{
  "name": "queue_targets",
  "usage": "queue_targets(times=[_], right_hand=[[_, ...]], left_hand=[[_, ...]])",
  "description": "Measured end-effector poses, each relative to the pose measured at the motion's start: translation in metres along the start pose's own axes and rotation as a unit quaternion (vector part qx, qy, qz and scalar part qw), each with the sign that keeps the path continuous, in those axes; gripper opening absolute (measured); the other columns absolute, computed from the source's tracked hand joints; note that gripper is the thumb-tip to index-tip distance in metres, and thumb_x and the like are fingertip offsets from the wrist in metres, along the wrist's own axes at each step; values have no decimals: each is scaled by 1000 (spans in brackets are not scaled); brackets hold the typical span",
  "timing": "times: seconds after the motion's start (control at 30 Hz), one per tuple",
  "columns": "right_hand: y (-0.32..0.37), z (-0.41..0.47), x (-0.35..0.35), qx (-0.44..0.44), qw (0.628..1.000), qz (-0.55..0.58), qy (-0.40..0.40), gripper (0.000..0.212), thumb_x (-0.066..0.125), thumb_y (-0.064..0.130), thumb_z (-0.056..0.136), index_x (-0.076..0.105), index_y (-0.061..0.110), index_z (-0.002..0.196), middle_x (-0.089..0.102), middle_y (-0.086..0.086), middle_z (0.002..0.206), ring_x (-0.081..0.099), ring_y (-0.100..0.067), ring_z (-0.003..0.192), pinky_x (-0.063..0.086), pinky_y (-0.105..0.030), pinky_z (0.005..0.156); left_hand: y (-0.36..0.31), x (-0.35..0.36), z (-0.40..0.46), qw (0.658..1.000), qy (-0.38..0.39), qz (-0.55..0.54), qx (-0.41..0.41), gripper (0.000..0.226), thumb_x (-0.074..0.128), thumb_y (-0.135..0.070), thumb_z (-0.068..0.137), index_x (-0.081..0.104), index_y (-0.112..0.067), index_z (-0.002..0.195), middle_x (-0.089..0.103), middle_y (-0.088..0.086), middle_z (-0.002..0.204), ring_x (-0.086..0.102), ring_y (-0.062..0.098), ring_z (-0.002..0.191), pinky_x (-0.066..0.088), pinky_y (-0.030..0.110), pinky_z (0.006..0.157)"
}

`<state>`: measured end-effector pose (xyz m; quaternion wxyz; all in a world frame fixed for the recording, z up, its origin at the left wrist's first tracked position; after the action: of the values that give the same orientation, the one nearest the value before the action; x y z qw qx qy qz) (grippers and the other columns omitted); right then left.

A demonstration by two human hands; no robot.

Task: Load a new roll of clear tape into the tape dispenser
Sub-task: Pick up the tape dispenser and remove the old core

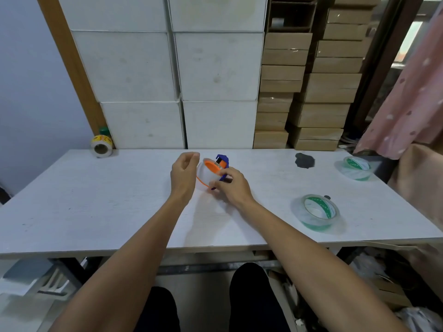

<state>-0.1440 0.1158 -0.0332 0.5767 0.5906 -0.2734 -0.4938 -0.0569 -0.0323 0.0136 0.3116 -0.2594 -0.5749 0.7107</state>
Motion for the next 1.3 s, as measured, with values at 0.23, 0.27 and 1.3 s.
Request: queue_targets(times=[0.23,0.27,1.3], right_hand=[[5,-6,-14,1,997,81,-10,24,85,27,82,69,20,99,71,-16,116,71,-31,99,50,-30,82],[5,-8,-15,-4,996,83,-12,27,84,29,82,70,17,101,71,-16,115,71,-33,101,51,-32,84],[26,2,-84,7,991,132,-9,60,83,38,84,60,21,137,68,-2,122,65,-20,116,58,-30,86]], left_hand=[[20,10,2,994,5,16,-112,35,59,-44,94,66,-12,102,69,5,106,65,25,106,53,40,97],[24,13,3,992,7,-5,-127,36,60,-44,92,68,-10,98,71,8,103,68,28,104,54,42,97],[-10,59,-8,973,164,-127,-105,42,64,-26,96,62,4,126,67,24,126,67,38,116,58,40,94]])
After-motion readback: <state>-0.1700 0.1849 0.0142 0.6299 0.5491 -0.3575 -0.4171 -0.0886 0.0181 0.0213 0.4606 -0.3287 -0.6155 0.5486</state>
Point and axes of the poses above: each hand's wrist, its own z-axis towards the middle knuckle, its own x-axis out of the palm, y = z × x, the point moved 7 cm from there along z, towards the middle knuckle
